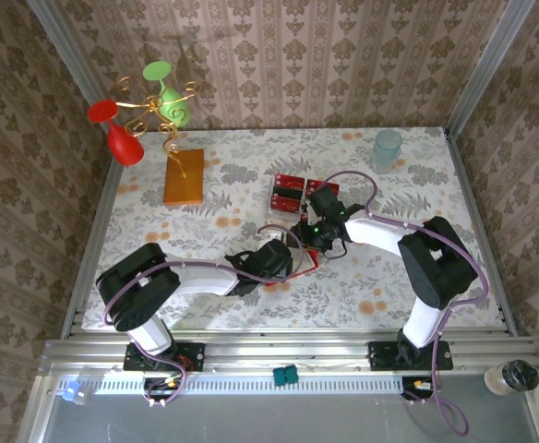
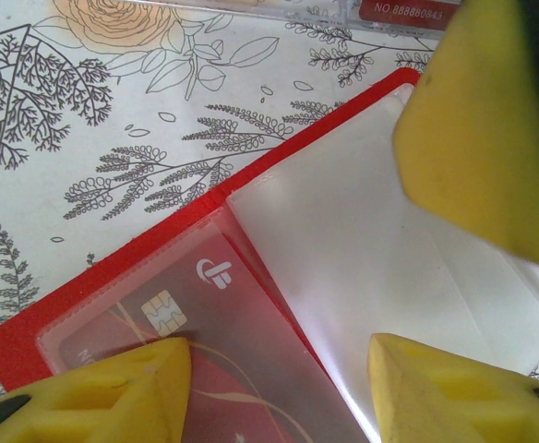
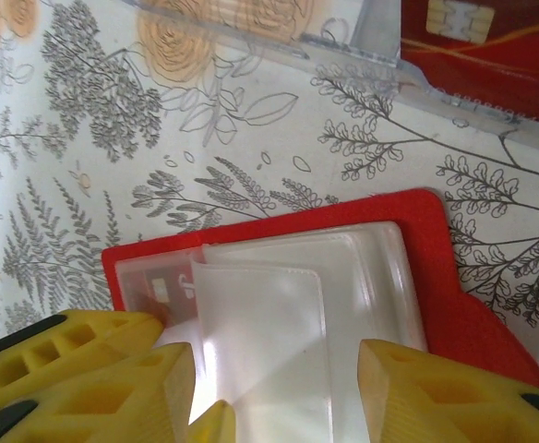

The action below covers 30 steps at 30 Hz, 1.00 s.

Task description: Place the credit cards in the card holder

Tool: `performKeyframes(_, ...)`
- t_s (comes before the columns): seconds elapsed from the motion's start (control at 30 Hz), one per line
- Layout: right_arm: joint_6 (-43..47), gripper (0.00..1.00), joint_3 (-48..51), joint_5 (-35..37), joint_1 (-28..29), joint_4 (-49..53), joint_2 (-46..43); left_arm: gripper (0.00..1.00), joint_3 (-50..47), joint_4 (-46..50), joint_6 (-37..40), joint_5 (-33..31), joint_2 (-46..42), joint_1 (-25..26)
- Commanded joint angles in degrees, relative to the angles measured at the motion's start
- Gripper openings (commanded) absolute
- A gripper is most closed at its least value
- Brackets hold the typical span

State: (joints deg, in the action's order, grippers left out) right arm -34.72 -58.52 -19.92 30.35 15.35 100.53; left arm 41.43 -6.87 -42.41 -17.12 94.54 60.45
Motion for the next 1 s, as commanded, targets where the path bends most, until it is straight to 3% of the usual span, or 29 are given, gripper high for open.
performKeyframes(0.0,-0.31,0.52,0.51,-0.34,0.65,-0.39,2.15,0.53,-0.55,1.51,-0.7,0.53,-0.08,0.2)
performKeyframes(0.63,-1.73,0.46,0.47,-4.89,0.94,-2.57,2.33,0.54,-1.45,0.95,-0.67,0.42,-1.73,0.2)
performKeyframes(0.97,-3.86,0.49,1.43,-6.21,3.41,-2.42,-2.57,0.6,-3.82,2.33,0.05,-1.6,-11.13,0.08)
